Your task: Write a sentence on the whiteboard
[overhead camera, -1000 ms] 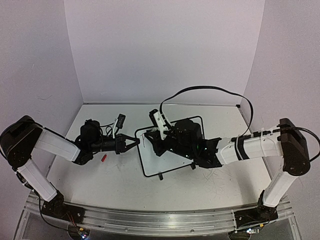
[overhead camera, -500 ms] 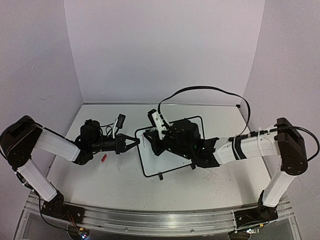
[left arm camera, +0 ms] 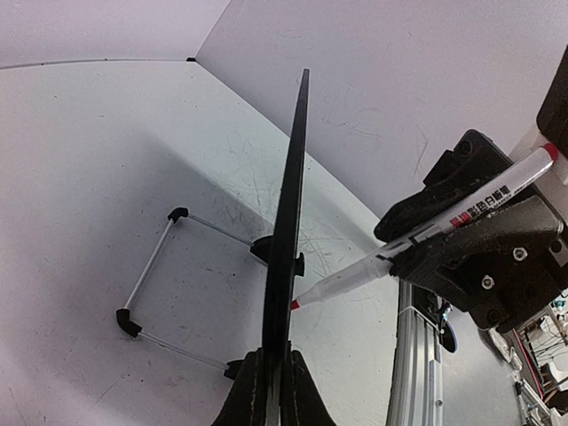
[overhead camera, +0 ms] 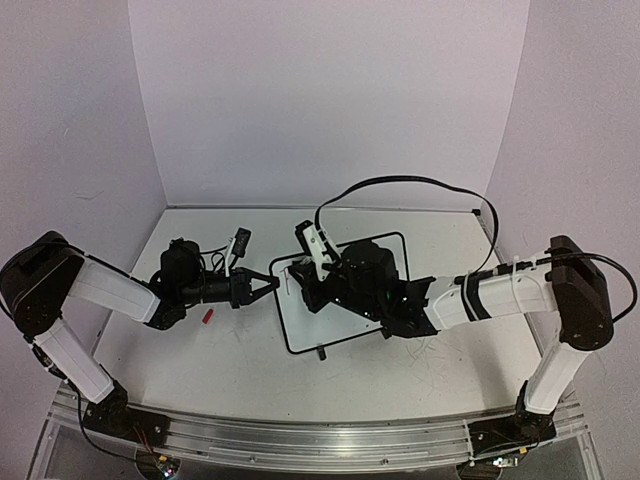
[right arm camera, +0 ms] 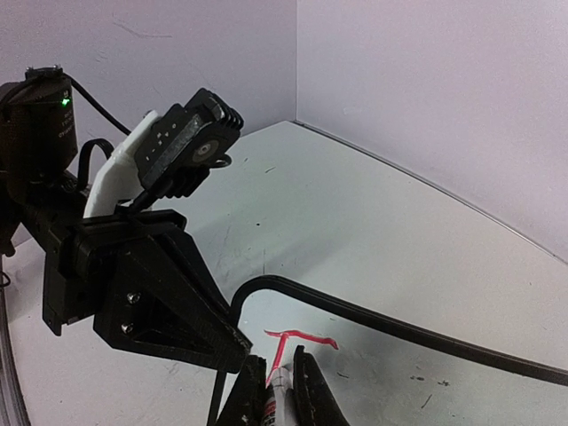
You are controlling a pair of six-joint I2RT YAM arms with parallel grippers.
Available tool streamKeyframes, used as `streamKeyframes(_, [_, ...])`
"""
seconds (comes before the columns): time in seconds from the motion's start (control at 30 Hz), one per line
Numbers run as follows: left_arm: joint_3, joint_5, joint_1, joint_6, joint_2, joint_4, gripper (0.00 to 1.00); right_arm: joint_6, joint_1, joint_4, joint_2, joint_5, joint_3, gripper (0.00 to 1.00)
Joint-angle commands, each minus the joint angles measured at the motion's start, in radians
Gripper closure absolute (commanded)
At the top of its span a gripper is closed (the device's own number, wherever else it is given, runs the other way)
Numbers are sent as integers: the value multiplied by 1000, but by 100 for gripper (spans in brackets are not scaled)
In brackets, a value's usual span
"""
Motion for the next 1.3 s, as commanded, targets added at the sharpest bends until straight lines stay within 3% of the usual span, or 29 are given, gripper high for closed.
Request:
streamKeyframes(0.0, [30,10,-4,28,-32,-6,100,-7,-2,26,-7,76,21,100])
streamKeyframes(0.7, [34,8,-4,30,-34,-18,100,-1,-4,27,-48,157,-19,100])
streamKeyframes(0.83, [33,4,-4,31,-32,-19,100,-7,-4,75,-84,66,-41,100])
streamKeyframes(0.97, [33,-1,-4,31,-33,-21,100,-34,-4,226,-224,-137,-170,100])
streamKeyframes(1.03, [34,-1,-4,31,-33,-22,100,-71,-8,221,-232,-200,-189,100])
streamKeyframes(1.27, [39,-12,-6,31,-34,-28,100,-94,-20,174,-186,-147,-178,100])
